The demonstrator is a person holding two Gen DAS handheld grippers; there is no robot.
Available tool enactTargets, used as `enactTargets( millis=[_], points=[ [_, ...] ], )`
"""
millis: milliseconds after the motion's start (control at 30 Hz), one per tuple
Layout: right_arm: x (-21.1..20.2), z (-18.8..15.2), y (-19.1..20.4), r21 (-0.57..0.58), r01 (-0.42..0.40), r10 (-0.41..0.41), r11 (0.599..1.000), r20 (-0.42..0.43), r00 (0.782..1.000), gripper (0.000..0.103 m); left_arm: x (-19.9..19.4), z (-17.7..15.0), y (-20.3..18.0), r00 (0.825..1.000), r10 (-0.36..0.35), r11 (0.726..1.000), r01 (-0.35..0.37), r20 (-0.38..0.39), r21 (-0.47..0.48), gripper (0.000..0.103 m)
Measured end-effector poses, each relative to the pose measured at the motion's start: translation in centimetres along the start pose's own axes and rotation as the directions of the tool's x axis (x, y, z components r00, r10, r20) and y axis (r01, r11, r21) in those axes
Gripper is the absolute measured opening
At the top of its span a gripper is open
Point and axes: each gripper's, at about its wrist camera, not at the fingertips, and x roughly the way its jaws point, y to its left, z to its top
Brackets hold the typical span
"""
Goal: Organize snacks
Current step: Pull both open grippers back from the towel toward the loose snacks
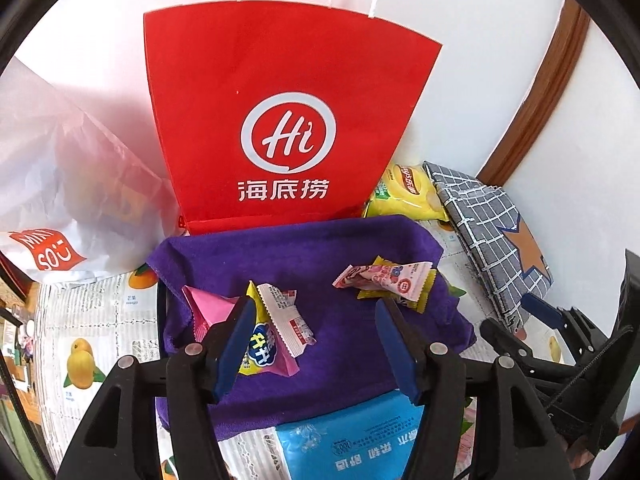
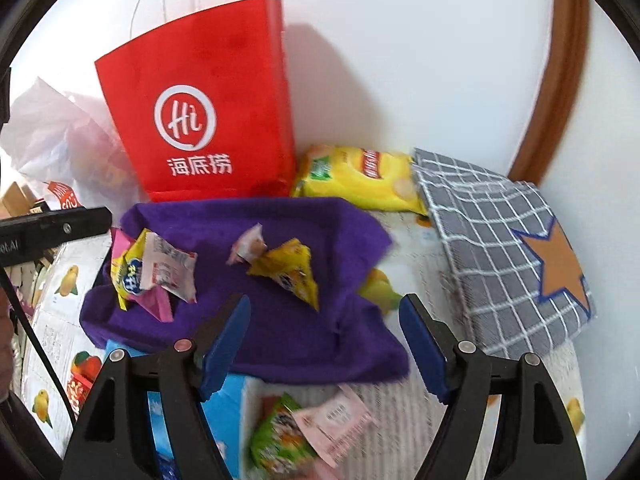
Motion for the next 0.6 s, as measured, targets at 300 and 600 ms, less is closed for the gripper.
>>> enactTargets(
  millis=[300,600],
  points=[
    [-2.8,-2.4,-3.0,0.047,0.0,-0.003,0.999,0.056,0.998,0.076,-2.6,-0.7,-0.8,0.998,0.022,1.0,-0.023,0.051,0.008,0.06],
    [-2.6,-5.0,-4.4,0.077,-0.036,0.034,0.996,0.029,0.999,0.076,-4.4,-3.3,0.3,0.998,0.048,0.998,-0.046,0.044,-0.036,0.06]
  ],
)
